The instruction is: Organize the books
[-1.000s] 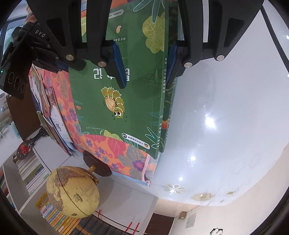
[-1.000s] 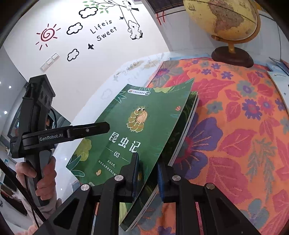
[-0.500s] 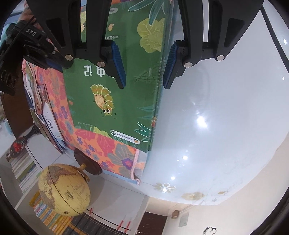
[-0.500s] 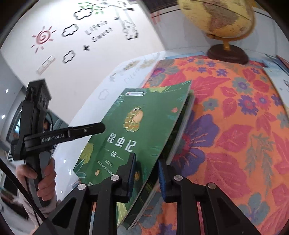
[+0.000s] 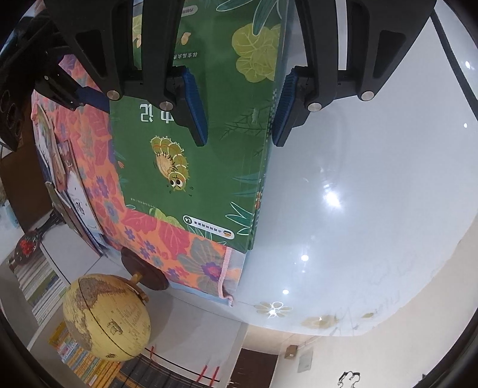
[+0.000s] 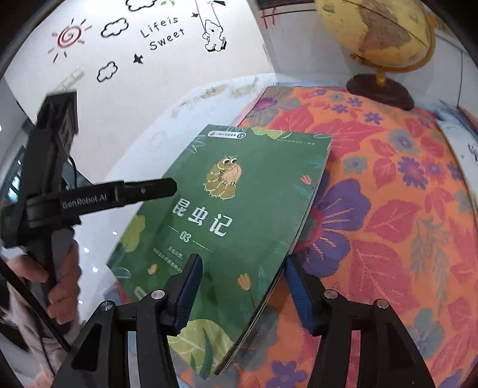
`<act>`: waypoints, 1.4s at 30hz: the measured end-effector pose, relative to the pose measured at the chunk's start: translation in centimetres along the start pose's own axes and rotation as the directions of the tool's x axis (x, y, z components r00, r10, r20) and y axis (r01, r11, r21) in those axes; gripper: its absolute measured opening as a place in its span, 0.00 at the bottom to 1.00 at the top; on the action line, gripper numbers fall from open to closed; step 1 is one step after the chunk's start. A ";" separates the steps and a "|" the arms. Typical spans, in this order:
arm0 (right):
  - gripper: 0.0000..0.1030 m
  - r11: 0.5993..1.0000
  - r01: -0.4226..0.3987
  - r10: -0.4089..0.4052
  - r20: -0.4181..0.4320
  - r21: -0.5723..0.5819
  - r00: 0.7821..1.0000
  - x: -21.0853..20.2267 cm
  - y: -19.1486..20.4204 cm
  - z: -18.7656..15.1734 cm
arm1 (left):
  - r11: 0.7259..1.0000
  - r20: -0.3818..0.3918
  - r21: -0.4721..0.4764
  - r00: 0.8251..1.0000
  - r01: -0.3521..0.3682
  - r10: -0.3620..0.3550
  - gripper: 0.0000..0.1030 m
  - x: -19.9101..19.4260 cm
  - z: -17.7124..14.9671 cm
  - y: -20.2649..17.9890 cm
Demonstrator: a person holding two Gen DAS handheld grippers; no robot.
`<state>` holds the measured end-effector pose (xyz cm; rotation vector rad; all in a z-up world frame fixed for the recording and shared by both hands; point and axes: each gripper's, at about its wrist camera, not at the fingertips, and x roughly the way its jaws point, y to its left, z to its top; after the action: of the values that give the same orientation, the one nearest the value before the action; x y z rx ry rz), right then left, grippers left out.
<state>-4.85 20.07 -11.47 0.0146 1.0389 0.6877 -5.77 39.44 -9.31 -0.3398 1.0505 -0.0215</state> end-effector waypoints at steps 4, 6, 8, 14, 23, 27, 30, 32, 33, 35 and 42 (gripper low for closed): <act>0.55 0.999 -0.026 0.026 0.003 0.018 1.000 -0.1 -0.5 0.1 | 1.000 0.000 -0.003 1.000 0.003 -0.003 0.40 0.0 0.0 0.1; 0.55 0.999 -0.042 0.042 0.007 0.030 0.999 -0.2 -0.7 0.1 | 1.000 0.006 -0.005 1.000 -0.002 0.002 0.41 -0.2 0.0 0.2; 0.55 0.999 -0.040 0.040 0.019 0.029 0.999 -0.9 -0.9 0.2 | 0.999 0.034 -0.015 0.999 -0.030 0.031 0.43 -0.8 0.2 0.3; 0.55 0.998 -0.043 0.039 0.100 0.036 0.994 -6.1 -3.6 1.4 | 0.998 0.108 -0.053 0.993 -0.040 0.046 0.43 -3.5 1.2 -1.6; 0.55 0.986 0.007 -0.058 0.302 0.168 0.951 -18.0 -16.4 3.4 | 0.997 0.129 0.048 0.989 0.068 -0.073 0.43 -2.5 5.4 -16.1; 0.55 0.960 0.047 -0.166 0.426 0.275 0.890 -24.5 -26.8 3.2 | 0.979 0.120 0.104 0.974 0.178 -0.190 0.44 0.8 7.9 -27.2; 0.55 0.946 0.104 -0.237 0.433 0.308 0.870 -26.8 -33.2 2.5 | 0.959 0.116 0.136 0.957 0.250 -0.266 0.44 4.2 9.0 -35.2; 0.55 0.924 0.137 -0.289 0.420 0.356 0.860 -27.5 -38.5 1.7 | 0.946 0.115 0.151 0.946 0.286 -0.304 0.44 6.4 9.2 -39.7; 0.55 0.908 0.129 -0.302 0.410 0.398 0.861 -27.6 -41.4 1.2 | 0.940 0.098 0.170 0.944 0.296 -0.315 0.44 8.5 9.2 -42.8; 0.55 0.869 0.123 -0.336 0.390 0.479 0.857 -27.5 -46.4 0.0 | 0.926 0.042 0.183 0.939 0.329 -0.342 0.44 11.2 8.9 -46.4; 0.54 0.786 0.199 -0.426 0.280 0.585 0.861 -25.4 -56.3 -2.1 | 0.906 -0.111 0.163 0.920 0.390 -0.376 0.43 20.8 7.7 -54.1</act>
<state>14.48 -38.64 -10.92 0.4477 0.7770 0.0465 19.03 -13.47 -8.06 -0.3772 1.0348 -0.4866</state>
